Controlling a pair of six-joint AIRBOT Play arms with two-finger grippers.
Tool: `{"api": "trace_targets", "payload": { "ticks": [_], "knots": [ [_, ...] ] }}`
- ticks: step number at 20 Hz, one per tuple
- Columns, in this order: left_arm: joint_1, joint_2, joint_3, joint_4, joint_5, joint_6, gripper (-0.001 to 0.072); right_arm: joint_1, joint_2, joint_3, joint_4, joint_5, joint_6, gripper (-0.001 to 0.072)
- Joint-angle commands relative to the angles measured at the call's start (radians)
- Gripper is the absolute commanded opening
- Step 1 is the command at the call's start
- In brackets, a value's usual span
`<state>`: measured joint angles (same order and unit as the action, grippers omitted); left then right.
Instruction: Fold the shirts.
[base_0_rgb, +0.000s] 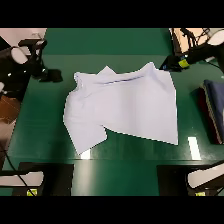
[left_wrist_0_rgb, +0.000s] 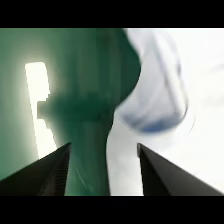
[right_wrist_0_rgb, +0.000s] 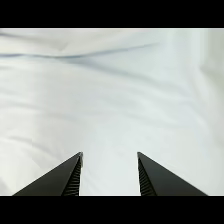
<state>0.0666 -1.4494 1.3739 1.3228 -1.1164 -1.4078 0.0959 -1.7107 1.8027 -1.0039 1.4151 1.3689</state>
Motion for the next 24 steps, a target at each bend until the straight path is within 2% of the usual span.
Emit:
{"api": "trace_targets", "payload": {
  "ticks": [1,4,7,10,16,17,18,19,21,24],
  "knots": [
    [0.1,0.127,-0.239,-0.109,-0.075,0.029,0.0496,-0.049,0.169,-0.257,0.141,0.013,-0.074,0.0406],
    [0.13,0.225,-0.471,-0.141,0.011,0.029,0.0496,-0.058,0.298,-0.439,0.175,-0.01,-0.098,0.0406],
    [0.13,0.236,-0.586,-0.229,0.076,0.032,0.0496,-0.058,0.37,-0.526,0.175,-0.019,-0.098,0.0407],
    [0.127,0.236,-0.651,-0.34,0.125,0.085,0.0496,-0.058,0.411,-0.565,0.174,-0.038,-0.098,0.0406],
    [0.036,0.236,-0.7,-0.346,0.154,0.074,0.0495,-0.058,0.415,-0.564,0.186,-0.031,-0.098,0.0406],
    [0.033,0.236,-0.696,-0.356,0.145,0.06,0.0431,-0.064,0.415,-0.564,0.182,-0.014,-0.098,0.0407],
    [0.033,0.236,-0.684,-0.365,0.12,0.055,0.0131,-0.076,0.415,-0.564,0.173,0.01,-0.098,0.0406],
    [0.033,0.237,-0.666,-0.362,0.096,0.056,0.004,-0.092,0.415,-0.565,0.153,0.036,-0.098,0.0406],
    [0.033,0.254,-0.624,-0.354,0.051,0.056,0.0033,-0.142,0.427,-0.587,0.11,0.083,-0.094,0.0406],
    [0.033,0.316,-0.565,-0.328,0.02,0.055,0.0033,-0.256,0.512,-0.745,0.029,0.06,-0.07,0.0407]
  ]
}}
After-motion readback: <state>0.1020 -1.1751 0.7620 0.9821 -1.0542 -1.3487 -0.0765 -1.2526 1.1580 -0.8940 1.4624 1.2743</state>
